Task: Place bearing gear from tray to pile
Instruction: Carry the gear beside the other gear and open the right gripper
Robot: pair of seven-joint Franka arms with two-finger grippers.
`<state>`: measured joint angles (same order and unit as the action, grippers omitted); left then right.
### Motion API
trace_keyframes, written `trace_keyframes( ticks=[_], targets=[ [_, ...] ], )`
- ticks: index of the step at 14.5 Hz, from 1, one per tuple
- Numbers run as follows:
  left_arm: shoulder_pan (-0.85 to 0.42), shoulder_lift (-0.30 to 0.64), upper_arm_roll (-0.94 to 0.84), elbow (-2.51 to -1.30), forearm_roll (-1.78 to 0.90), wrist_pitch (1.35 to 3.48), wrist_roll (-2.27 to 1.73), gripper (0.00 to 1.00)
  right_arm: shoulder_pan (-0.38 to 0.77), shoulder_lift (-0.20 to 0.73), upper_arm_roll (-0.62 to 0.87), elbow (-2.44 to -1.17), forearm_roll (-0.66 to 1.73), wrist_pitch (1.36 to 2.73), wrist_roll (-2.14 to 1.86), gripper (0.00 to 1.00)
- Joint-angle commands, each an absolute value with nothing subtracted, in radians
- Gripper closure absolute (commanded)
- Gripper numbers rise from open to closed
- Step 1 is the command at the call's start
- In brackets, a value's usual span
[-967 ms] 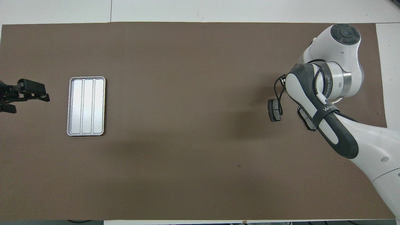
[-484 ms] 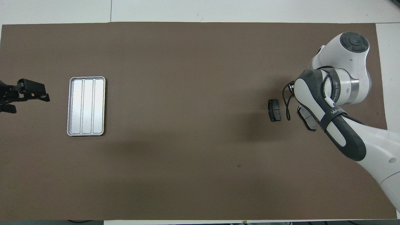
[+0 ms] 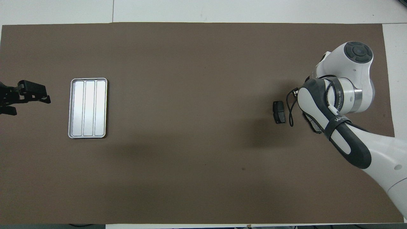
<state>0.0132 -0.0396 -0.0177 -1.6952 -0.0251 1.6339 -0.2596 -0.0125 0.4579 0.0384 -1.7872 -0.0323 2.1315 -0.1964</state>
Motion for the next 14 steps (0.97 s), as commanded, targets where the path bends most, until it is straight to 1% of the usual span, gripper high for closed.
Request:
trace_keyframes(
  ticks=[1,2,3,7,11,14],
  targets=[
    [0.023,-0.041,-0.021,-1.694,-0.038,1.624,-0.255,0.0,-0.031,0.431,0.051,-1.827,-0.049,2.152,-0.219,0.38],
    [0.023,-0.041,-0.021,-1.694,-0.038,1.624,-0.255,0.0,-0.031,0.431,0.051,-1.827,-0.049,2.152,-0.216,0.21],
    [0.023,-0.041,-0.021,-1.694,-0.038,1.623,-0.255,0.0,-0.032,0.431,0.051,-1.827,-0.049,2.148,-0.216,0.16],
    [0.023,-0.041,-0.021,-1.694,-0.038,1.624,-0.255,0.0,-0.047,0.397,0.051,-1.824,-0.038,2.131,-0.154,0.16],
    [0.023,-0.041,-0.021,-1.694,-0.038,1.624,-0.255,0.0,-0.046,0.357,0.051,-1.783,-0.037,2.054,-0.137,0.04],
    [0.023,-0.041,-0.021,-1.694,-0.038,1.624,-0.255,0.0,-0.048,0.33,0.049,-1.721,-0.044,1.961,-0.138,0.02]
  ],
)
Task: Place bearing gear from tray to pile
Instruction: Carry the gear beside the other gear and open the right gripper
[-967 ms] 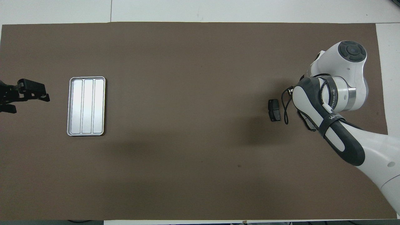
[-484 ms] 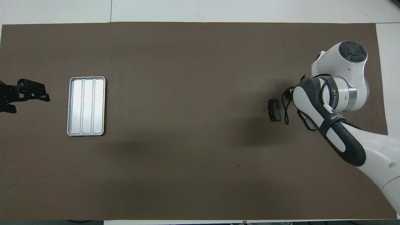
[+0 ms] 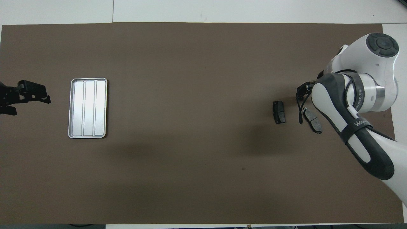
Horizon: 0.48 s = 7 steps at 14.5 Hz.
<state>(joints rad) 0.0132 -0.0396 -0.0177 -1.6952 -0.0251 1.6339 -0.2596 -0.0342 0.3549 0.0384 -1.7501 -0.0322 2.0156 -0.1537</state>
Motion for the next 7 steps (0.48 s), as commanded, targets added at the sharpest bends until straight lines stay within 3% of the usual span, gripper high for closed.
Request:
trace_keyframes(
  ticks=[1,2,7],
  targets=[
    [0.023,-0.041,-0.021,-1.694,-0.038,1.623,-0.255,0.0,-0.048,0.312,0.049,-1.721,-0.048,1.95,-0.14,0.0],
    [-0.007,-0.049,-0.05,-1.694,-0.037,1.606,-0.252,0.0,-0.054,0.296,0.046,-1.72,-0.049,1.947,-0.146,0.0],
    [-0.401,-0.066,-0.158,-1.694,-0.037,1.601,-0.25,0.0,-0.117,0.249,0.04,-1.678,-0.063,1.902,-0.252,0.0]
  ],
)
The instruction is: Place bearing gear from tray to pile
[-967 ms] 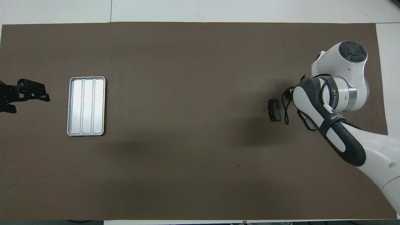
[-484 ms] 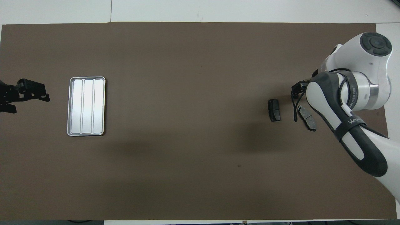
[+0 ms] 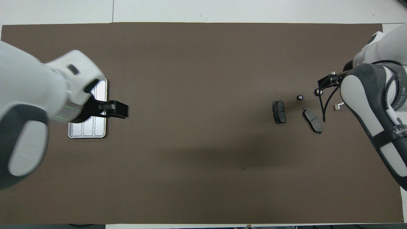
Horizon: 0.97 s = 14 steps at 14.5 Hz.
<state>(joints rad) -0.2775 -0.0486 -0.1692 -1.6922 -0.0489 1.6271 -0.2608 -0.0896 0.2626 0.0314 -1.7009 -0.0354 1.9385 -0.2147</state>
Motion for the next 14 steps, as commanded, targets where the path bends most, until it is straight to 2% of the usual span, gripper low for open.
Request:
trace_keyframes(
  ticks=[1,3,6,14],
  targets=[
    [-0.447,-0.067,-0.16,-1.692,-0.037,1.609,-0.252,0.0,-0.118,0.238,0.041,-1.668,-0.081,1.882,-0.252,0.0],
    [-0.495,-0.074,-0.16,-1.693,-0.037,1.6,-0.25,0.0,-0.124,0.195,0.041,-1.664,-0.087,1.844,-0.252,0.0],
    [-0.482,-0.074,-0.152,-1.694,-0.037,1.598,-0.253,0.0,-0.126,0.161,0.041,-1.651,-0.089,1.815,-0.25,0.0],
    [-0.284,-0.071,-0.147,-1.695,-0.037,1.598,-0.255,0.0,-0.124,0.161,0.043,-1.632,-0.089,1.792,-0.247,0.0]
  ],
)
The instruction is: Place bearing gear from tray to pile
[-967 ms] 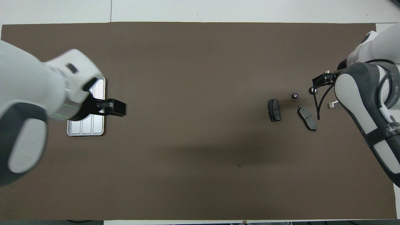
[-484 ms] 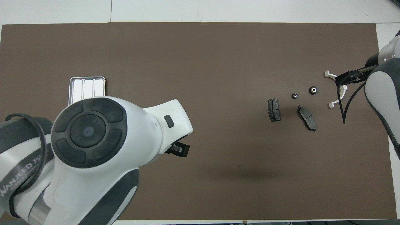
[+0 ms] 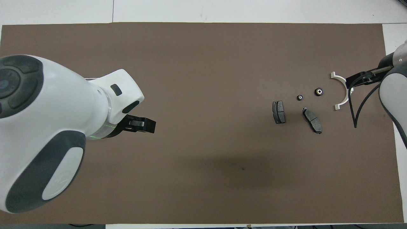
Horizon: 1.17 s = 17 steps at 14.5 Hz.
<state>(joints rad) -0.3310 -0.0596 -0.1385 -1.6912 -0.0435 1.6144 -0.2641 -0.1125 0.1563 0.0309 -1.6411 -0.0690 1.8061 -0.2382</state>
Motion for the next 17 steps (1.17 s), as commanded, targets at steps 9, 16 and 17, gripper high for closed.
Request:
trace_keyframes(
  ticks=[9,16,17],
  targets=[
    [-0.204,-0.071,-0.152,-1.694,-0.037,1.598,-0.252,0.0,-0.08,0.152,0.095,-1.611,-0.061,1.781,-0.166,0.0],
    [-0.183,-0.074,-0.146,-1.689,-0.034,1.657,-0.242,0.0,0.069,0.078,-0.052,-1.585,-0.057,1.664,-0.179,0.0],
    [-0.158,-0.074,-0.147,-1.689,-0.034,1.655,-0.233,0.0,0.063,0.065,-0.052,-1.592,-0.057,1.66,-0.186,0.0]
  ],
)
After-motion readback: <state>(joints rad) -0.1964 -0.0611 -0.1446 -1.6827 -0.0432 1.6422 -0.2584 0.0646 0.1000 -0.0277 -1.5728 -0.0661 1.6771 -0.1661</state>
